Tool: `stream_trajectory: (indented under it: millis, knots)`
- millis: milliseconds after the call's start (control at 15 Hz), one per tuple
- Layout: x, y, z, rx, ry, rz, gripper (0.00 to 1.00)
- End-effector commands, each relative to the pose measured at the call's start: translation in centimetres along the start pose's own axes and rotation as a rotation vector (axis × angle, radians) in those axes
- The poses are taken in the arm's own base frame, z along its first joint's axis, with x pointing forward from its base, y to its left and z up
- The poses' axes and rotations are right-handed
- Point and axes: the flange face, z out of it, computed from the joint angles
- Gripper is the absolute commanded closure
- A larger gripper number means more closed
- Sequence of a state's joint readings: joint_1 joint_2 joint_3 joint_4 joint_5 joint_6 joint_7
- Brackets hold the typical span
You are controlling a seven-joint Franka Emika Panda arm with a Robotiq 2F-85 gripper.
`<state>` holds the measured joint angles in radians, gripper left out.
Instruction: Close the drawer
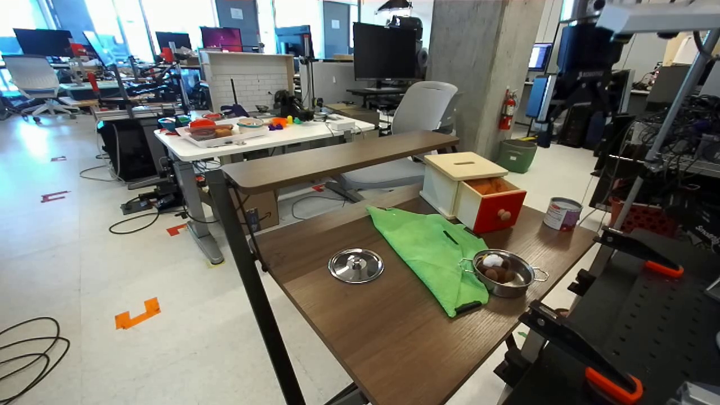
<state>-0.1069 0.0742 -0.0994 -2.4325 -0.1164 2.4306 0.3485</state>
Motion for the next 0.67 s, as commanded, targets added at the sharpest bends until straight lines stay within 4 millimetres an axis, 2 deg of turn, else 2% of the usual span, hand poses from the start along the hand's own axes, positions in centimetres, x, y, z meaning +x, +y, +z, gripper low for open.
stream_trajectory:
  millis: [0,267,600]
  knots:
    - [1.5,-0.8,3.6,0.006,-0.005,0.078,0.0]
    - [2.2,-1.8,7.0,0.012,-0.044,0.031,0.0]
    - [4.6,-2.8,9.4,0.028,-0.039,-0.08,0.0]
